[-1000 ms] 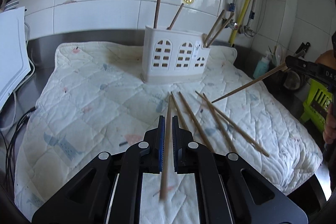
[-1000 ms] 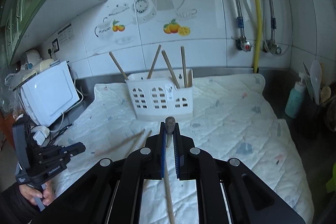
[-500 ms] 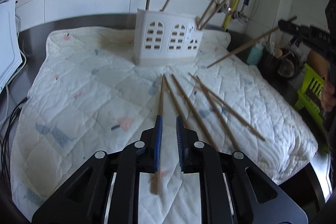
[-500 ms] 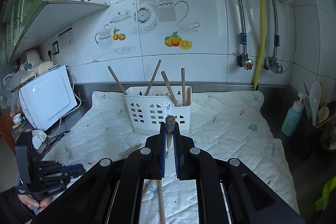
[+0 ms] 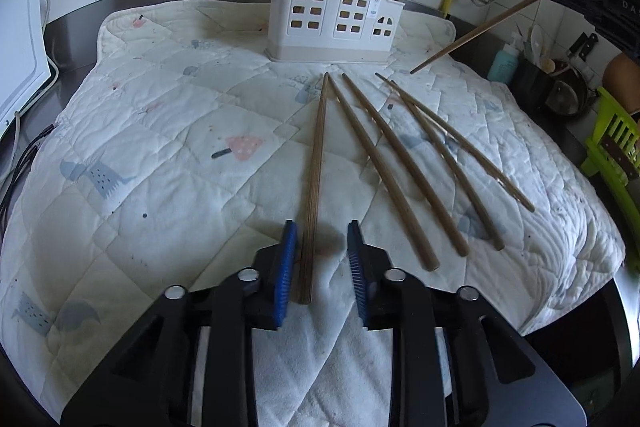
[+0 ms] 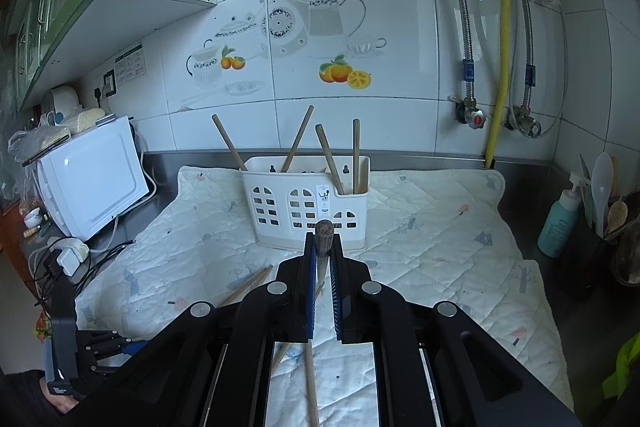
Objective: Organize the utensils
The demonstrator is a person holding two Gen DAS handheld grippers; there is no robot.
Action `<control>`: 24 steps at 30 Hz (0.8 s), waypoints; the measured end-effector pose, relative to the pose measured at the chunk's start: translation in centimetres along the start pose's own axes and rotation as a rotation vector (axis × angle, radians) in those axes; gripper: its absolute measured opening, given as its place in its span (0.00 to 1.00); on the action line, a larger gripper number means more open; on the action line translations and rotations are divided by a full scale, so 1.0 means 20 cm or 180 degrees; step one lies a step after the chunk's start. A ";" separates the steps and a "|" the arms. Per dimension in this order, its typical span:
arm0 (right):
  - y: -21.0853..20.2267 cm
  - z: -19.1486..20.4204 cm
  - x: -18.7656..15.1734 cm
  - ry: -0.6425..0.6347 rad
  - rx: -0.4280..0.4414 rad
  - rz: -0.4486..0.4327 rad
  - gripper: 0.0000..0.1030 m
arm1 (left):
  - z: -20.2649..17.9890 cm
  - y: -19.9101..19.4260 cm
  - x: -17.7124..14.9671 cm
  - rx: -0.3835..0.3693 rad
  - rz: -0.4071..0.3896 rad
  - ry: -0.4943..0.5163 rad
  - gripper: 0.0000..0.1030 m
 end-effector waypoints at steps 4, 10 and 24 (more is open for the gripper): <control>0.00 0.00 -0.01 0.0012 -0.0001 0.0000 0.06 | -0.01 0.00 -0.02 0.0157 -0.0047 0.0114 0.11; -0.02 0.00 0.01 0.0007 0.0000 -0.0058 0.06 | -0.01 -0.03 0.03 0.0170 -0.0091 0.0132 0.05; -0.04 0.04 0.05 -0.0033 0.0020 -0.0122 0.06 | -0.01 -0.17 0.20 0.0169 -0.0405 0.0173 0.05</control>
Point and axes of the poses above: each gripper's, at about its wrist camera, not at the fingertips, and y roughly the way its jaws point, z to its left, x to its top, the point moved 7 cm from there along y, roughly the way its jaws point, and after that the axes turned 2 degrees about z, right-handed, at the moved point
